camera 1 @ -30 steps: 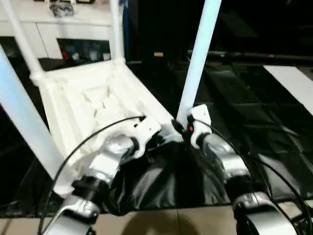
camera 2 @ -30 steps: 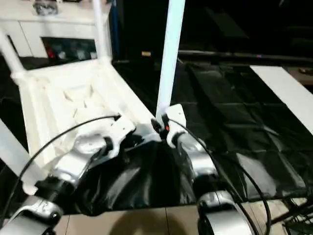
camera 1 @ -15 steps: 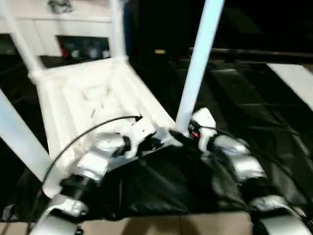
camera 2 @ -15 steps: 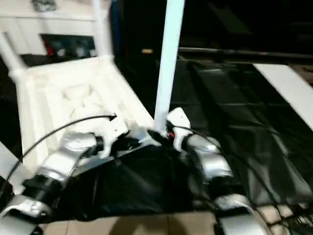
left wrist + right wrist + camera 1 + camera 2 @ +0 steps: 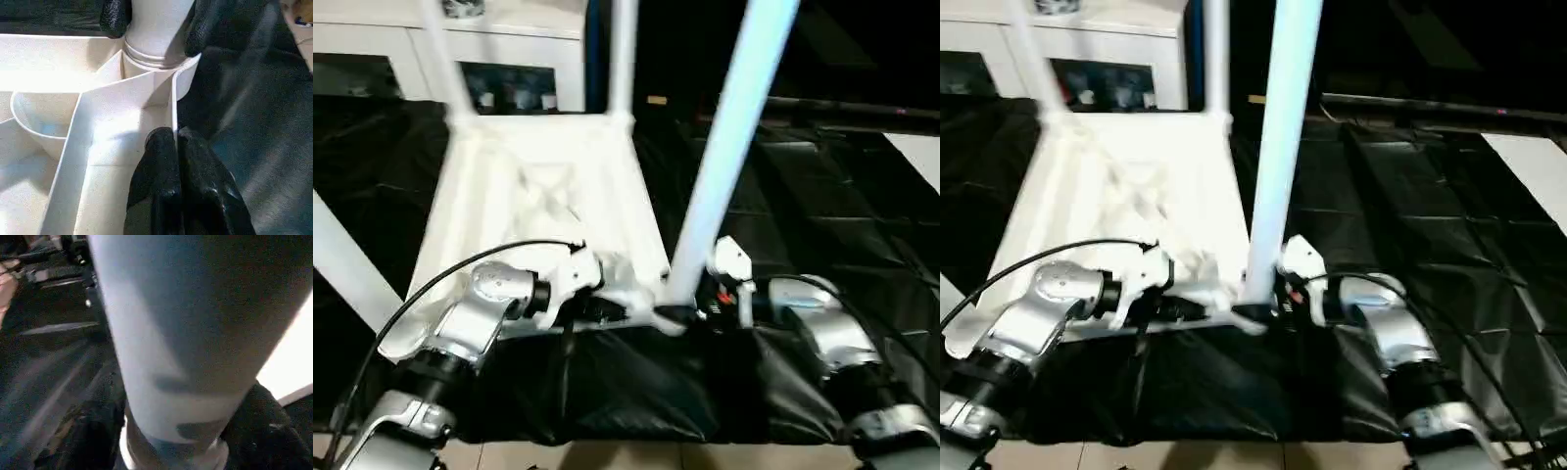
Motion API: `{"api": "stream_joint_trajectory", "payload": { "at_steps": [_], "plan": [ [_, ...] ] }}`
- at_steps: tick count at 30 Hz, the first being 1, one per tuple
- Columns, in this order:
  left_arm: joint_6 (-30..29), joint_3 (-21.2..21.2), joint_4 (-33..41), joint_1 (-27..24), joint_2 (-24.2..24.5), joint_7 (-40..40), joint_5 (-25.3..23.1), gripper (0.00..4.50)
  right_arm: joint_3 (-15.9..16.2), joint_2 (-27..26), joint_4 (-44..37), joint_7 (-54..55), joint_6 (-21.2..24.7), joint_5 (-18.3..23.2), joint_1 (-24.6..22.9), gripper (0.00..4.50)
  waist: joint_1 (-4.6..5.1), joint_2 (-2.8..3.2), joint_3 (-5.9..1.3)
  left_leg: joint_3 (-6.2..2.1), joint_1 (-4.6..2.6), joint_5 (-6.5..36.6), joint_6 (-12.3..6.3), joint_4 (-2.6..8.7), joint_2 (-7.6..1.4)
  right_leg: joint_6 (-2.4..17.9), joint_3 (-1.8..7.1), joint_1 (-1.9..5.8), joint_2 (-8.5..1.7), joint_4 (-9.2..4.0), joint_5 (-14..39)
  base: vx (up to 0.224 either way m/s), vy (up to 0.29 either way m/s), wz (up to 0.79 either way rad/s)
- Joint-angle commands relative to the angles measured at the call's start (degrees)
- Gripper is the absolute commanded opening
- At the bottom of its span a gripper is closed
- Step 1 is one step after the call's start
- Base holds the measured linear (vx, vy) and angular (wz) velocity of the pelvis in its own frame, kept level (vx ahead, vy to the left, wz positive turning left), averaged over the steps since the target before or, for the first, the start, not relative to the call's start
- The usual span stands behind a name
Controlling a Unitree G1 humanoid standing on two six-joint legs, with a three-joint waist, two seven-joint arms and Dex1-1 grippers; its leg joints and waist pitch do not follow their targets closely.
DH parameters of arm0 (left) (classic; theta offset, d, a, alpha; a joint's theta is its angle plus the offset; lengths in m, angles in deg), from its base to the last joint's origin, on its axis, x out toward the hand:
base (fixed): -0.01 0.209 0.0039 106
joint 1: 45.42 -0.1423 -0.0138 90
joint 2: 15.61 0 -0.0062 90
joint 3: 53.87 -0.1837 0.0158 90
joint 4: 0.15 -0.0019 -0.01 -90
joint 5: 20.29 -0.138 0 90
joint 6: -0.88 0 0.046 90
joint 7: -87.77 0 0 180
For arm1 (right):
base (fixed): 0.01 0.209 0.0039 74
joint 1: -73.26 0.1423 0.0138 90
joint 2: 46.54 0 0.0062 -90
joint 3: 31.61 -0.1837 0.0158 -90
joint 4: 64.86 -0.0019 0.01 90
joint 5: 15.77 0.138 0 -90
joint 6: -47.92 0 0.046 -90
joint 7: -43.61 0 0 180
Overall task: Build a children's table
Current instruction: Rotate leg to tighten
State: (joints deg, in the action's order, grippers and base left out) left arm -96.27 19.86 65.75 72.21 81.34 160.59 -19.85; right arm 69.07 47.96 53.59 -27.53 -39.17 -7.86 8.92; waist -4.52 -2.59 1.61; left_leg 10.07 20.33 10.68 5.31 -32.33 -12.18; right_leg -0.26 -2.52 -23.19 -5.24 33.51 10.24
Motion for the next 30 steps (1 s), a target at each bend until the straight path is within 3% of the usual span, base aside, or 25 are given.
{"api": "stream_joint_trajectory", "payload": {
  "at_steps": [1, 6, 12, 18, 21, 22, 24, 25, 26, 27, 30],
  "plan": [
    [0.21, -1.48, 0.23, 0.09, 0.25, 0.40, -0.03, 0.00, 2.39, 0.53, -1.95, -3.34, 1.25, 0.76, -0.99, 2.39, -0.01, 0.35, -2.50, 0.65, -0.53, 13.28, -2.51, 3.71, -1.07, 13.41, 1.55, 2.71, -1.91, -2.84, 8.79, 0.000, 0.000, 0.00],
    [0.16, -1.62, 0.01, 0.12, 0.81, 1.16, 0.07, 0.00, 3.38, 1.74, -2.89, -5.63, 2.11, 0.52, -1.17, 2.08, -0.32, 0.15, -2.44, 0.58, -0.54, 14.07, -1.85, 3.75, -0.99, 12.34, 1.68, 2.48, -1.89, -3.00, 11.18, 0.000, 0.000, 0.00],
    [0.11, -1.78, 0.21, -0.21, 0.95, 1.14, 0.09, 0.00, 3.76, 2.18, -3.54, -6.00, 2.06, 0.42, -1.78, 1.97, -0.34, 0.09, -2.60, 0.54, -0.44, 12.32, -2.09, 3.62, -0.92, 12.52, 1.63, 2.58, -1.83, -2.71, 9.05, 0.000, 0.000, 0.00],
    [-1.20, -0.52, 0.65, -0.93, -0.98, -5.44, -0.55, 0.00, 3.44, -0.08, -3.84, -1.53, 2.40, 0.55, -3.27, 1.96, -0.33, 0.17, -2.62, 0.52, -0.40, 11.97, -2.25, 3.56, -0.91, 12.96, 1.61, 2.64, -1.85, -2.62, 7.83, 0.000, 0.000, 0.00],
    [-2.22, 0.11, 1.01, -1.16, -2.06, -9.31, -1.35, 0.00, 2.65, -1.73, -3.32, 2.82, 2.80, -0.02, -3.53, 1.96, -0.18, 0.11, -2.18, 0.47, -0.57, 15.90, -1.11, 3.89, -0.84, 11.35, 1.70, 2.28, -1.89, -3.39, 14.56, 0.000, 0.000, 0.00],
    [-4.30, 1.05, 1.77, -1.67, -3.70, -14.33, -2.28, 0.00, 1.08, -4.86, -1.22, 11.79, 1.46, -2.02, -3.38, 1.96, 0.02, 0.15, -2.06, 0.28, -0.62, 18.13, -0.26, 4.05, -0.73, 9.50, 1.72, 2.06, -1.96, -3.87, 20.00, 0.000, 0.000, 0.00],
    [-5.87, 1.64, 2.50, -2.10, -4.95, -17.21, -2.61, 0.00, 0.18, -6.88, 0.05, 17.82, 1.35, -3.39, -3.30, 1.94, 0.35, 0.12, -1.97, 0.04, -0.41, 19.02, 0.50, 4.26, -0.66, 8.32, 1.63, 2.03, -2.01, -4.13, 22.92, -0.051, -0.005, -0.03],
    [-7.34, 1.76, 3.63, -2.74, -6.13, -19.90, -3.37, 0.00, -0.97, -9.04, 1.35, 23.84, 1.75, -4.31, -3.21, 1.94, 0.93, 0.04, -1.79, -0.27, 0.02, 20.18, 1.22, 4.51, -0.45, 6.54, 1.32, 2.17, -2.02, -4.47, 27.19, -0.060, -0.005, -0.09],
    [-7.34, 1.76, 3.63, -2.74, -6.13, -19.90, -3.37, 0.00, -0.97, -9.04, 1.35, 23.84, 1.75, -4.31, -3.21, 1.93, 1.18, 0.08, -1.79, -0.43, -0.07, 20.73, 1.64, 4.51, -0.49, 5.64, 1.29, 2.03, -2.14, -4.65, 29.19, -0.050, 0.001, -0.10],
    [-10.63, 1.76, 6.74, -4.40, -9.07, -24.91, -4.46, 0.00, -2.48, -12.84, 2.45, 32.83, 2.64, -5.52, -3.56, 1.93, 2.07, 0.34, -1.79, -0.75, -0.17, 22.24, 1.92, 4.50, -0.39, 4.23, 1.19, 1.72, -2.13, -5.14, 32.35, -0.050, 0.001, -0.10],
    [-13.41, 0.84, 9.98, -5.87, -11.82, -28.03, -5.10, 0.00, -3.27, -16.15, 3.44, 40.66, 3.31, -7.06, -3.43, 1.93, 3.06, 0.18, -1.79, -0.99, -0.12, 23.83, 1.57, 4.43, -0.23, 3.48, 0.90, 1.50, -1.97, -5.59, 33.90, 0.000, 0.000, 0.00]
  ]
}}
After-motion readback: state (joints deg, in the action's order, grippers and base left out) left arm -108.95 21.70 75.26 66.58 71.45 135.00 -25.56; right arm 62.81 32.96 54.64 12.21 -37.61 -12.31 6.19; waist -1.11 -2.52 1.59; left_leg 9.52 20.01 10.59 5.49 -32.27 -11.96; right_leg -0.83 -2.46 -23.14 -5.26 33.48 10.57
